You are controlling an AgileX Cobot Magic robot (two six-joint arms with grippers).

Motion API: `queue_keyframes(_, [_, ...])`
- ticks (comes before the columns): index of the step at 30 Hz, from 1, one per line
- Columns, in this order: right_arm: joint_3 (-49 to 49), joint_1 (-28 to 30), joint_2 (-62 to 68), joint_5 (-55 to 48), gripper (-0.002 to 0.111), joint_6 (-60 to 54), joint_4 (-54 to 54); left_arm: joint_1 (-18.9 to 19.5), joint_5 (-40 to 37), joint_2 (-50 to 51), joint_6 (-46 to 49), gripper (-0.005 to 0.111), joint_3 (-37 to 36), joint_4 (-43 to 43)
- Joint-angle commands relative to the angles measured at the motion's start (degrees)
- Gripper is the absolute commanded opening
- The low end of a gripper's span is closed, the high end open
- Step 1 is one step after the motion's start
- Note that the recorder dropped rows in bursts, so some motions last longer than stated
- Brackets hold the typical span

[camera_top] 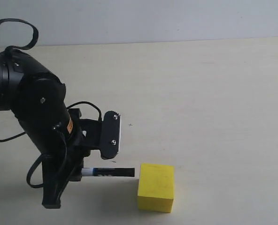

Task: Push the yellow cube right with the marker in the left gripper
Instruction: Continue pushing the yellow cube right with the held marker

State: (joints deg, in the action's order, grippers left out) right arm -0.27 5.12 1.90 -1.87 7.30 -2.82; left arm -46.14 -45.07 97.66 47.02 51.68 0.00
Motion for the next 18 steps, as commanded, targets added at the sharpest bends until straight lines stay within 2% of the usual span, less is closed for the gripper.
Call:
queue_keyframes(1, [0.27, 0.3, -0.47, 0.69, 0.0, 0.08, -0.04, 2.62, -5.69, -0.14, -2.52, 0.0, 0.2, 2.62])
queue_keyframes(4, [0.27, 0.3, -0.47, 0.69, 0.0, 0.08, -0.04, 2.95, -7.49, -0.14, -2.52, 0.0, -0.78, 4.24])
queue_keyframes(9, [0.27, 0.3, -0.47, 0.69, 0.0, 0.08, -0.04, 1.65, -6.14, -0.14, -1.95, 0.0, -0.96, 4.36])
queue_keyframes(14, [0.27, 0.3, -0.47, 0.69, 0.0, 0.08, -0.04, -3.57, -3.15, 1.6, -2.95, 0.0, 1.57, 4.06])
queue_keyframes(18, [0.27, 0.3, -0.47, 0.69, 0.0, 0.08, -0.04, -7.1, -7.76, 6.64, -4.99, 0.0, 8.33, 3.95])
